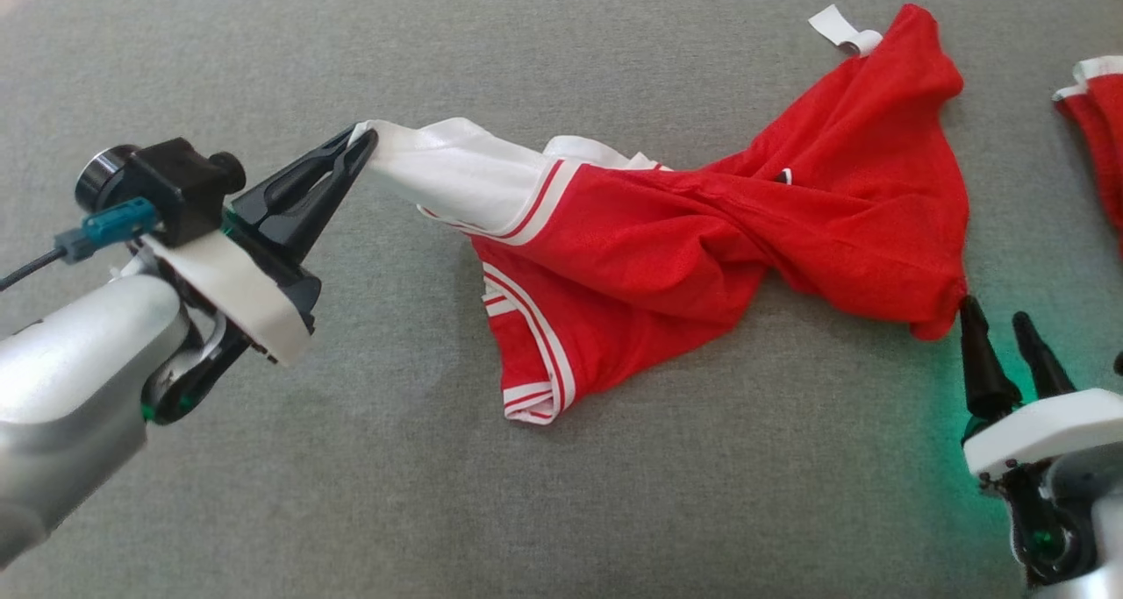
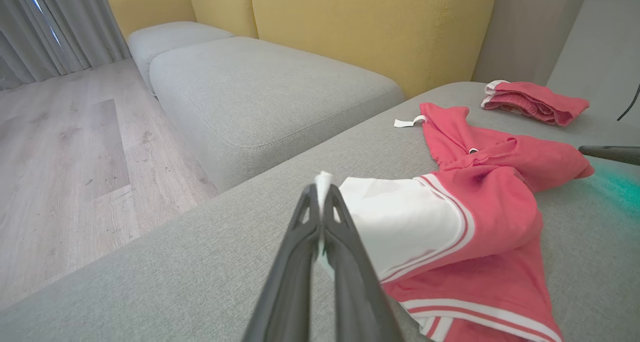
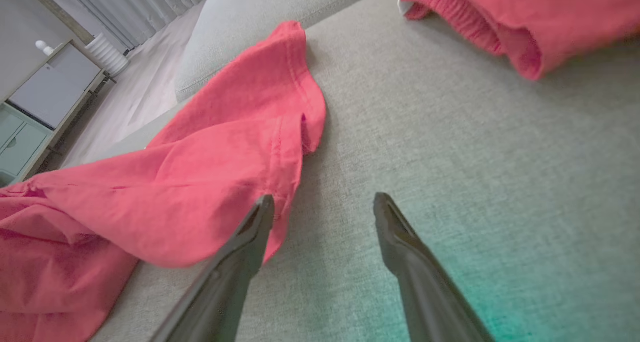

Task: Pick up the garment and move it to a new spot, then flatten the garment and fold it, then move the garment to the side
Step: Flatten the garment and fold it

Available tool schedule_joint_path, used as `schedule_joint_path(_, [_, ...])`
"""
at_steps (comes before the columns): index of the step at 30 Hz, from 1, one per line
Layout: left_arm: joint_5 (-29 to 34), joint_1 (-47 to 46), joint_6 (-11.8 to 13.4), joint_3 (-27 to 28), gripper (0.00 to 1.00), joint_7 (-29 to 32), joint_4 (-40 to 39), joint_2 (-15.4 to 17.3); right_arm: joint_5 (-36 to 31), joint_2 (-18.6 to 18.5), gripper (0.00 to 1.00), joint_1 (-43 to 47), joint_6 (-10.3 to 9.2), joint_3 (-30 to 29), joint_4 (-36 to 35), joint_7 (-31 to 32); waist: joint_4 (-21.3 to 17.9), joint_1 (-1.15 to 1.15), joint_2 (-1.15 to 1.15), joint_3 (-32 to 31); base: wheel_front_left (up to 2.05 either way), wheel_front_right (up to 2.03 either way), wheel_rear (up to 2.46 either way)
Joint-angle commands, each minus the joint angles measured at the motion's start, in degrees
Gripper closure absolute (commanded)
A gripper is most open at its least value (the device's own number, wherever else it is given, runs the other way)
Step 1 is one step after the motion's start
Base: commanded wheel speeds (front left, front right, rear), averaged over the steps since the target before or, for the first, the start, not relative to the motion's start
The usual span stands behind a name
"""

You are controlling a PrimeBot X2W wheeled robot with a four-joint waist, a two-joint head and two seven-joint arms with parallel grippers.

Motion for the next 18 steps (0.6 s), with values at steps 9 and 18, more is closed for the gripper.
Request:
schedule_joint_path(9, [0.8, -2.0, -0.17, 2.94, 1.0, -0.22, 0.51, 1.56, 7.74, -1.61, 0.0, -3.38, 0.39, 3.61, 0.96, 1.72, 0.94, 0.0, 0.0, 0.65, 0.0, 0.0, 0.0])
schedule_joint_path(18, [1.22, -2.45, -0.3, 2.84, 1.0, 0.04, 0.85, 1.11, 14.31, -3.34, 0.0, -4.84, 0.39, 7.96, 1.21, 1.81, 1.16, 0.0, 0.0, 1.76, 0.0, 0.0, 0.0])
